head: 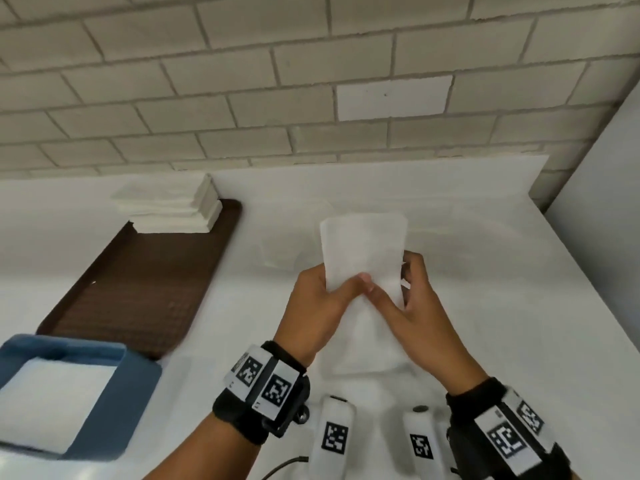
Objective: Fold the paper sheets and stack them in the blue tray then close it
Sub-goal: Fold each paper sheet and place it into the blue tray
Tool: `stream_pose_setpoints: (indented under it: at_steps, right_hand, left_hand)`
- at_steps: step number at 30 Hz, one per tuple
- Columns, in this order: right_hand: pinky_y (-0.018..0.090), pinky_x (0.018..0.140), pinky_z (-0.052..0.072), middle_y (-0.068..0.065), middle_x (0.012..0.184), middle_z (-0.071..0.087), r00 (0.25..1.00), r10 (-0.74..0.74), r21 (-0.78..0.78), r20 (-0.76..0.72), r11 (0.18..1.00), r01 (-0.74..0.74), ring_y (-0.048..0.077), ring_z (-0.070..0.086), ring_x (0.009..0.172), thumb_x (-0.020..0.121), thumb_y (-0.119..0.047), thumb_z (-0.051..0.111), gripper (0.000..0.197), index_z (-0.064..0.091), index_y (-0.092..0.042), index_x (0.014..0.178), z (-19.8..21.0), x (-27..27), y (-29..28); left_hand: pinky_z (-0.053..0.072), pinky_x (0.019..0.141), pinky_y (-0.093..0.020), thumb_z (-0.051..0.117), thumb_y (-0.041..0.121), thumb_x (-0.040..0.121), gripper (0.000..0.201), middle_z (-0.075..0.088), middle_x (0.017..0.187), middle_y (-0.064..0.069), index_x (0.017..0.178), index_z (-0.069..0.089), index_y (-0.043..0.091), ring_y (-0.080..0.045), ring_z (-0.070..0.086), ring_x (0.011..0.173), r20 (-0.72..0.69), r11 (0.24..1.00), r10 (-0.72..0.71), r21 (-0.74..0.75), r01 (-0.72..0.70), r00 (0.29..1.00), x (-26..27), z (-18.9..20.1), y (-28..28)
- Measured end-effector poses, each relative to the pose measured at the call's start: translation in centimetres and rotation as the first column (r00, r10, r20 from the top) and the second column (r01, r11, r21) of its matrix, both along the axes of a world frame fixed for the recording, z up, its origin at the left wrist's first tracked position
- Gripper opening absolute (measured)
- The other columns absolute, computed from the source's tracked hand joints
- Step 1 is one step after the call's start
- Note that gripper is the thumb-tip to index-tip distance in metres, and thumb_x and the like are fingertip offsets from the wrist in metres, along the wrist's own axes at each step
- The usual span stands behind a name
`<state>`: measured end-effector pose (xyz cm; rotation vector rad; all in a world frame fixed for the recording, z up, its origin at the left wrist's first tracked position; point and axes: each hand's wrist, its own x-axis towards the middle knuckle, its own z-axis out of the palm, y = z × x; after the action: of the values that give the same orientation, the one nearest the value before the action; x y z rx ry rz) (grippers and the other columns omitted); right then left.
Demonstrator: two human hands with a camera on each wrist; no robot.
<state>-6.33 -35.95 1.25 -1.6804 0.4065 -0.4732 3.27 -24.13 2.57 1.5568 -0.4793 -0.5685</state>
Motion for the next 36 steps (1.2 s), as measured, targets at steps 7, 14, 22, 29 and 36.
stream_pose_setpoints:
  at_steps: [7,14,22,29,36]
  right_hand:
    - [0.017,0.084,0.046,-0.016,0.122,0.045,0.988,0.069,-0.095,-0.139,0.992,-0.083,-0.006,0.049,0.114,0.095,-0.024,0.042,0.042,0.031,-0.051,0.126,-2.2,1.2,1.7]
    - [0.013,0.079,0.048,-0.023,0.12,0.059,0.955,0.227,-0.126,-0.189,0.959,-0.253,-0.005,0.058,0.108,0.101,-0.016,0.042,0.036,0.041,-0.04,0.127,-1.4,4.3,6.6]
    - [0.013,0.068,0.046,-0.015,0.097,0.058,0.865,0.47,-0.358,-0.173,0.788,-0.5,-0.003,0.058,0.078,0.104,-0.02,0.037,0.033,0.035,-0.033,0.134,3.3,11.8,19.9]
    - [0.019,0.047,0.031,0.0,0.061,0.057,0.853,0.435,-0.818,-0.29,0.349,-0.457,0.01,0.041,0.043,0.05,-0.004,0.084,0.054,0.065,-0.004,0.101,0.8,16.7,31.4]
    - [0.029,0.054,0.041,0.004,0.047,0.054,0.739,0.329,-0.749,-0.588,0.122,-0.651,0.019,0.052,0.039,0.034,-0.019,0.09,0.044,0.061,-0.01,0.066,-1.2,17.8,33.6]
  left_hand:
    - [0.062,0.083,-0.037,0.074,0.02,0.093,0.013,0.08,0.099,0.004,0.104,0.077,0.017,-0.013,0.076,0.094,0.215,0.986,0.09,0.117,-0.117,0.972,1.2,-4.0,4.3]
    - [0.061,0.088,-0.039,0.073,0.01,0.091,0.022,0.079,0.109,-0.003,0.113,0.073,0.012,-0.021,0.075,0.102,-0.075,0.957,0.256,-0.122,-0.264,0.964,3.5,-1.5,8.6]
    - [0.062,0.08,-0.038,0.076,0.006,0.083,0.037,0.077,0.113,-0.009,0.119,0.07,0.005,-0.029,0.073,0.105,-0.098,0.76,0.606,-0.22,-0.611,0.789,11.0,5.3,26.4]
    - [0.061,0.082,-0.043,0.081,0.015,0.083,0.052,0.073,0.109,0.002,0.127,0.061,0.036,-0.019,0.071,0.094,0.503,0.654,0.401,0.427,-0.624,0.765,13.6,4.0,41.8]
    - [0.056,0.08,-0.032,0.082,0.025,0.079,0.051,0.055,0.132,-0.004,0.125,0.062,0.022,-0.025,0.062,0.105,0.721,0.506,-0.261,0.668,-0.545,0.641,12.6,0.0,41.5]
